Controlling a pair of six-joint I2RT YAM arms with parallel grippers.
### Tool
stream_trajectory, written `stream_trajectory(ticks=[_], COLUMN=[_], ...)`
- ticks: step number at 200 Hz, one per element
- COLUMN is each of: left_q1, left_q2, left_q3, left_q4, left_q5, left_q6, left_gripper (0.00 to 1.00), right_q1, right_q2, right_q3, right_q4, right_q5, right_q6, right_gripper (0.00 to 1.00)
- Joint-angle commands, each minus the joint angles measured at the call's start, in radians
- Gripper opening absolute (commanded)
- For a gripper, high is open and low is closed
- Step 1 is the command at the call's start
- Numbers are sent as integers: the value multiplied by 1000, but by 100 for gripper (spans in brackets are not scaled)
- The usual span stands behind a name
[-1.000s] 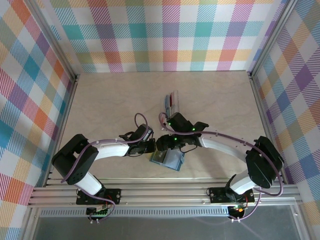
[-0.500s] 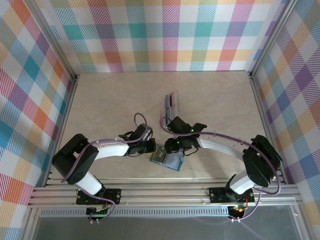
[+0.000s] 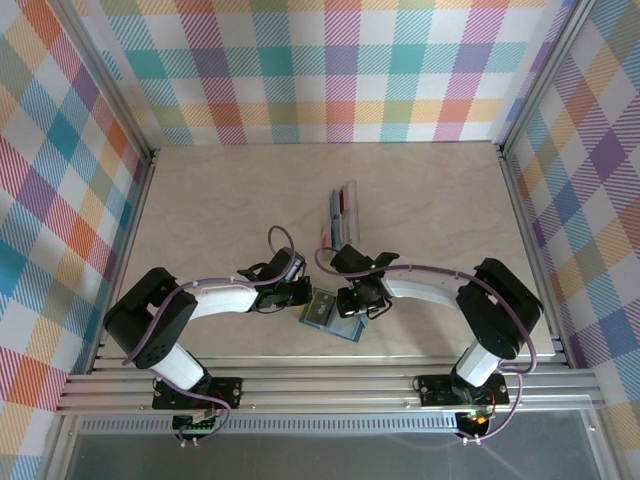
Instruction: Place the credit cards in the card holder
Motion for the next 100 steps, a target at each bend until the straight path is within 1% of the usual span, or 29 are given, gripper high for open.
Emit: stream_trajectory(ticks=[1,43,75,100], left_q1=[-3,-3,-3,-3], left_q2=[67,60,46,38], left_q3=[-35,-58,-84,-98], left_q4=[51,69,85,94], left_q5=[23,30,32,28], left_q6=[-3,-15,-28,-36], left_gripper=[10,10,10,10], right_q1=[9,3,-8,-10], right_q2=[13,29,46,68], right_q3=[-8,25,46,65], right_q4=[22,50,111,156], right_q5=[1,-5,-86,-143], right_q6=[12,-3,-21,-21], right_gripper=[32,6,1,0])
